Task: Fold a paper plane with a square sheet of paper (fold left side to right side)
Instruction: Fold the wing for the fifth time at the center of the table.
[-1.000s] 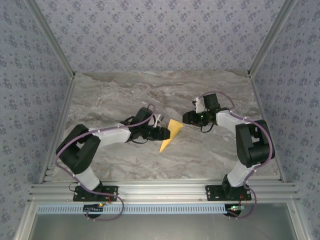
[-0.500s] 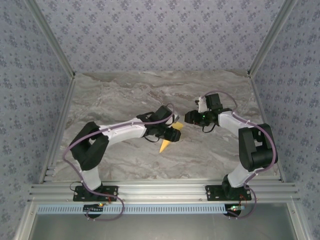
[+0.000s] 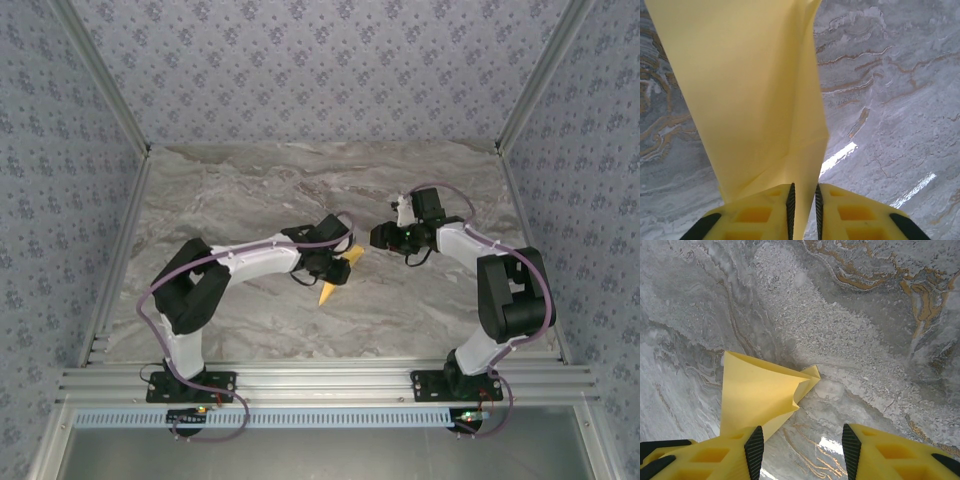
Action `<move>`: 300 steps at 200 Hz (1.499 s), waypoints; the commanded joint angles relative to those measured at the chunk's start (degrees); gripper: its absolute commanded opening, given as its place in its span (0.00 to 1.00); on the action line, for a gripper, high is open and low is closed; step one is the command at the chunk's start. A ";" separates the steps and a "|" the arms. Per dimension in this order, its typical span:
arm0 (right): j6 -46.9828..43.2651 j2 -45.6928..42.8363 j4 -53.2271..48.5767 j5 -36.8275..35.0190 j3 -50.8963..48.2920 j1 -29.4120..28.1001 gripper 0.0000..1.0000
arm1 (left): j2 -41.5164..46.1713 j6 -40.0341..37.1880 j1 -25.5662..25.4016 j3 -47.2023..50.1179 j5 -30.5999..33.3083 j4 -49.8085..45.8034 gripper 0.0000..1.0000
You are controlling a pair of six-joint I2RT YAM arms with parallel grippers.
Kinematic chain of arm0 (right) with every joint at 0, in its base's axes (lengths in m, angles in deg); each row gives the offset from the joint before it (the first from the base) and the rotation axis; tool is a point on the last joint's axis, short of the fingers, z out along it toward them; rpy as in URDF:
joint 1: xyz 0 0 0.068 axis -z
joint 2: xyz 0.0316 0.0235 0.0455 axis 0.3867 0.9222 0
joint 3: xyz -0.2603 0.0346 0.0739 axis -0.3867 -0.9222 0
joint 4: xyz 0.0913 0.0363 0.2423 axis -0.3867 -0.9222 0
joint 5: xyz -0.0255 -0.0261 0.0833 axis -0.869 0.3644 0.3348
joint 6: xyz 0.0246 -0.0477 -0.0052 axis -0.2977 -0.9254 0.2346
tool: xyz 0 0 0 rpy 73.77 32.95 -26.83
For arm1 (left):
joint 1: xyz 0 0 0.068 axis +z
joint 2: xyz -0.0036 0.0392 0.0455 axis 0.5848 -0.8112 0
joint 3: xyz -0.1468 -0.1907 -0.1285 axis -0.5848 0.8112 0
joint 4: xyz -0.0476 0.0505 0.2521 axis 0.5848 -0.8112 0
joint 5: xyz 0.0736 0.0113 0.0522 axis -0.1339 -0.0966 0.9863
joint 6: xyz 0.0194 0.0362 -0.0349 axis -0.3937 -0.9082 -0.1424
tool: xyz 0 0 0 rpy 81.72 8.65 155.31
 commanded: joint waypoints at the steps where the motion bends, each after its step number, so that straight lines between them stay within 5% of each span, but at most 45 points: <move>1: 0.33 -0.62 -1.27 1.09 -0.38 0.30 0.50 | 1.81 0.31 1.67 2.07 -1.23 1.26 0.17; 102: -0.85 0.00 0.74 5.55 -0.50 -1.13 0.49 | 3.47 3.78 10.24 13.62 -19.20 19.14 0.09; 300: 1.61 12.48 1.41 3.95 9.57 -8.19 0.49 | 1.78 6.02 11.88 18.07 -17.23 21.74 0.03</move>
